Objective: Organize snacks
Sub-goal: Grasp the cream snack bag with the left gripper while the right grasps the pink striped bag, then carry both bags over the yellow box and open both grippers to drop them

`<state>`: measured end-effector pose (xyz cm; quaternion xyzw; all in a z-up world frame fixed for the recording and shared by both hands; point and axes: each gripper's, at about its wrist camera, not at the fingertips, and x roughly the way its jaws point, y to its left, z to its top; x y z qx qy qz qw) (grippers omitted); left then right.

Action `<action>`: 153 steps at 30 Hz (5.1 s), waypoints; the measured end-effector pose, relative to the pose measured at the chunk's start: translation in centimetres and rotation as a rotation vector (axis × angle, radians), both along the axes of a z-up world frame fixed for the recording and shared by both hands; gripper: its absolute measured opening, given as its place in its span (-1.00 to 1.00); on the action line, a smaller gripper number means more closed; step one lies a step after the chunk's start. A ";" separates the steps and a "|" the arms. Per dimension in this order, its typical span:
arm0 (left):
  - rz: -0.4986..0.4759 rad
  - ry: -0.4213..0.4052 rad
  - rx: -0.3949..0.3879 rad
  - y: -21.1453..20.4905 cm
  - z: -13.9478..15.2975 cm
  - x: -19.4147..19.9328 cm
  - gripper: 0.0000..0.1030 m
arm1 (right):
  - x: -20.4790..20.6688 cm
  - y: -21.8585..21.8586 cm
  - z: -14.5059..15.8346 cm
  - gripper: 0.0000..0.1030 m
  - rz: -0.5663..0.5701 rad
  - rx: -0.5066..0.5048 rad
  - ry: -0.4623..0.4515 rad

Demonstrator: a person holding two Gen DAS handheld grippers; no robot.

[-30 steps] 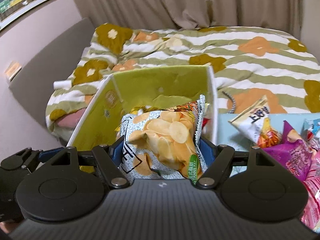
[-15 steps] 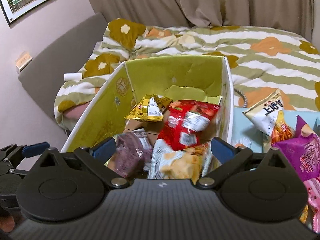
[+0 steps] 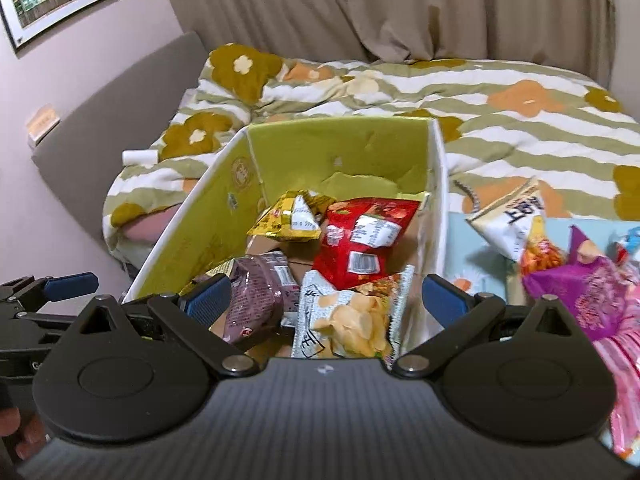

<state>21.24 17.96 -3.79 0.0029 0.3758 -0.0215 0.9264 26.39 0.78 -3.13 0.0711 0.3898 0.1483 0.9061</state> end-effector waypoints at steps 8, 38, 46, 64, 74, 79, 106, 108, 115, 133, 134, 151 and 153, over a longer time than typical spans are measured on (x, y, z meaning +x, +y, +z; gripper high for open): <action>-0.123 -0.039 -0.046 -2.7 1.4 -0.7 0.93 | -3.5 -2.4 2.4 1.00 -0.090 -0.032 -0.069; -0.151 0.170 -0.135 -24.6 -4.4 -2.1 0.93 | -3.3 -25.6 -0.4 1.00 -0.011 -0.105 -0.026; -0.127 0.234 -0.156 -27.2 -8.1 -0.8 0.82 | -0.9 -26.7 -4.0 1.00 0.111 -0.098 0.045; -0.154 0.349 -0.237 -28.3 -12.0 0.7 0.07 | 0.7 -26.2 -8.0 1.00 0.239 -0.075 0.137; -0.144 0.325 -0.217 -28.2 -11.4 -0.4 -0.03 | 0.7 -25.6 -8.7 1.00 0.282 -0.069 0.144; -0.146 0.305 -0.215 -28.3 -11.0 -1.3 -0.13 | 0.4 -25.7 -8.5 0.89 0.311 -0.072 0.133; -0.057 0.068 -0.224 -24.3 -2.3 -7.1 -0.15 | -4.0 -26.0 -1.0 0.60 0.286 0.046 -0.016; -0.026 0.038 -0.218 -22.9 -1.1 -7.2 -0.15 | -3.7 -25.4 0.1 0.60 0.298 0.065 -0.036; 0.037 -0.045 -0.162 -16.3 3.0 -5.0 -0.15 | -1.9 -20.6 3.6 0.60 0.324 0.127 -0.099; -0.139 0.061 -0.245 -2.8 2.1 11.4 -0.13 | 7.3 -6.0 5.5 0.60 0.066 0.141 -0.103; -0.151 0.074 -0.254 -2.4 1.7 12.4 -0.13 | 7.7 -5.6 5.3 0.60 0.047 0.134 -0.099; -0.168 0.159 -0.215 0.3 -2.5 15.7 0.99 | 11.6 -1.7 1.3 0.60 -0.145 0.075 -0.001; -0.162 0.152 -0.211 0.4 -2.3 15.0 0.99 | 11.7 -1.5 1.2 0.60 -0.147 0.076 0.000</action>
